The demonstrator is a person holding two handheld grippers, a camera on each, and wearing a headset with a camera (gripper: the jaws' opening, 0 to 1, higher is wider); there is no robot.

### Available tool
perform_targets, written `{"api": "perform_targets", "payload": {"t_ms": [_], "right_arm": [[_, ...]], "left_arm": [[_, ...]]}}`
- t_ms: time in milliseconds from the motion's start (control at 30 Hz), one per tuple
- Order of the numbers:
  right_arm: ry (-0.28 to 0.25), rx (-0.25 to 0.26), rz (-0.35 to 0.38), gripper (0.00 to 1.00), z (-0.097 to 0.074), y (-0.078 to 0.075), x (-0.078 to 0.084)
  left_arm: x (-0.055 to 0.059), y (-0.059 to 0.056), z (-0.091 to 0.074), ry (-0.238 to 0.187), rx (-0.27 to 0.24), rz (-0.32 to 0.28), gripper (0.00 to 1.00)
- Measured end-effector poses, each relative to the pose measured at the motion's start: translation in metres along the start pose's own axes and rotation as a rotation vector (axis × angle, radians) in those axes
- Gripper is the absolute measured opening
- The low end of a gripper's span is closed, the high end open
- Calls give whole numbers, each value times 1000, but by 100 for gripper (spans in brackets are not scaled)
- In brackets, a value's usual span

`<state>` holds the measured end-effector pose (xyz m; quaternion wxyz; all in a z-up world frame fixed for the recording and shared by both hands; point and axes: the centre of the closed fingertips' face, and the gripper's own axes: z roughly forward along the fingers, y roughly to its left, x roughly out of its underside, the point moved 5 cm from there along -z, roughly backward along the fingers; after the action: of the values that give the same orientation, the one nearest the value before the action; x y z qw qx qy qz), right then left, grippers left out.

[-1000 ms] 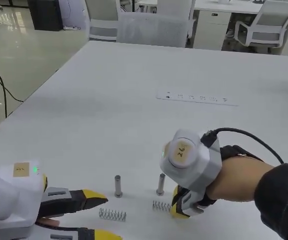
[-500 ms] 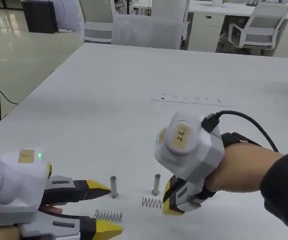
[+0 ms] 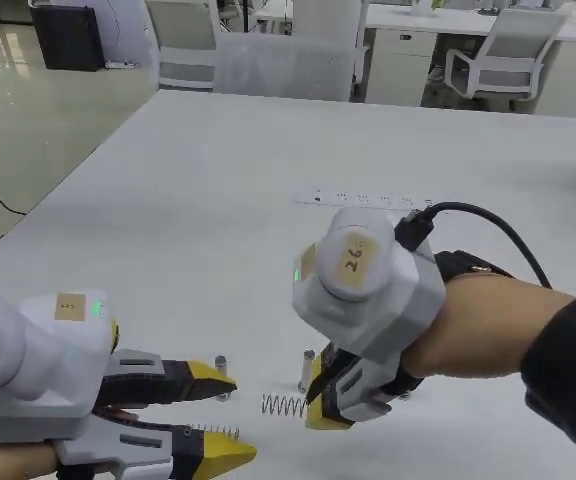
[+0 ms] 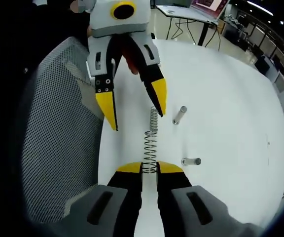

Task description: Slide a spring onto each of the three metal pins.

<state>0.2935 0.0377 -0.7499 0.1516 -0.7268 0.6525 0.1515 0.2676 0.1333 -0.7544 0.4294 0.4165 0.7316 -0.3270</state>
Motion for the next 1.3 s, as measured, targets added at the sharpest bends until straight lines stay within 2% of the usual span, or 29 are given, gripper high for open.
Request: {"api": "perform_targets", "payload": {"t_ms": [433, 767, 1133, 1300], "right_arm": [[-2, -15, -43, 7, 3, 6, -8], [-17, -25, -84, 7, 4, 11, -14], [-25, -33, -113, 8, 5, 16, -16], [-27, -32, -120, 8, 4, 17, -16]], "left_arm": [[-2, 2, 6, -52, 29, -49, 21], [-1, -5, 9, -44, 61, -41, 15], [1, -8, 8, -39, 72, -30, 5], [1, -10, 9, -39, 80, -35, 4]]}}
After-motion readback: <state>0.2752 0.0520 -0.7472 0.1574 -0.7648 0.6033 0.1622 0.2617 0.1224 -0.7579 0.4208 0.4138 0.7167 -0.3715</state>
